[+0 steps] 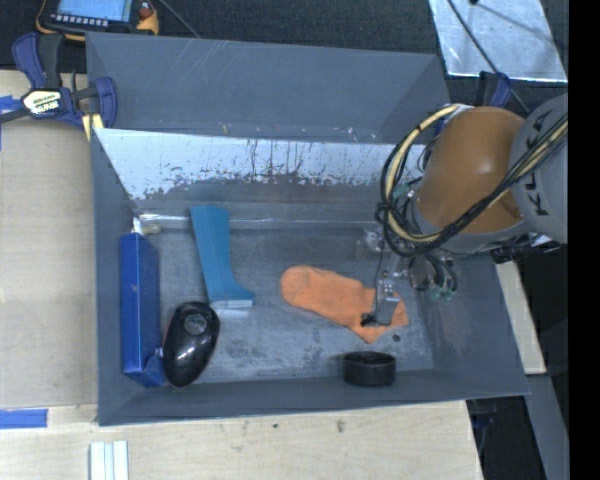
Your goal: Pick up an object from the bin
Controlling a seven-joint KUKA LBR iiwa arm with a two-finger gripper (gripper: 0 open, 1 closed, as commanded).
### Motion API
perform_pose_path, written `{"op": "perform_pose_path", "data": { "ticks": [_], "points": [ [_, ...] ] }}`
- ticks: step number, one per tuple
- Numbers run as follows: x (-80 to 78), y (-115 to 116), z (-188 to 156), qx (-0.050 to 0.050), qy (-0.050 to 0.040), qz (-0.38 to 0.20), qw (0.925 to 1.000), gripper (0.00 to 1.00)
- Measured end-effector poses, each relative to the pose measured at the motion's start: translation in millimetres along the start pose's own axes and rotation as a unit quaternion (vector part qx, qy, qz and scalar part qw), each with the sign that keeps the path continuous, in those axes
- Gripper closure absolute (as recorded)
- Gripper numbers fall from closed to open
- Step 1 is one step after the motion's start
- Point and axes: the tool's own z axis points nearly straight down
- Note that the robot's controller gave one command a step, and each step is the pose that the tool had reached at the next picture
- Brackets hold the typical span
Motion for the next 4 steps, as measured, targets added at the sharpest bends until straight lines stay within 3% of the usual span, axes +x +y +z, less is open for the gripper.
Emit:
{"op": "perform_pose_path", "data": {
  "ticks": [1, 2, 3, 4],
  "points": [
    [3.3, -18.4, 12.4, 0.001, -0.0010, 0.109, 0.9941, 0.00],
    [14.9, 7.8, 69.8, 0.001, 0.0006, 0.092, 0.9957, 0.00],
    [17.0, 11.9, 66.2, 0.001, -0.0014, 0.207, 0.9783, 1.00],
    [17.0, 11.9, 66.2, 0.001, -0.0014, 0.207, 0.9783, 1.00]
  ]
}}
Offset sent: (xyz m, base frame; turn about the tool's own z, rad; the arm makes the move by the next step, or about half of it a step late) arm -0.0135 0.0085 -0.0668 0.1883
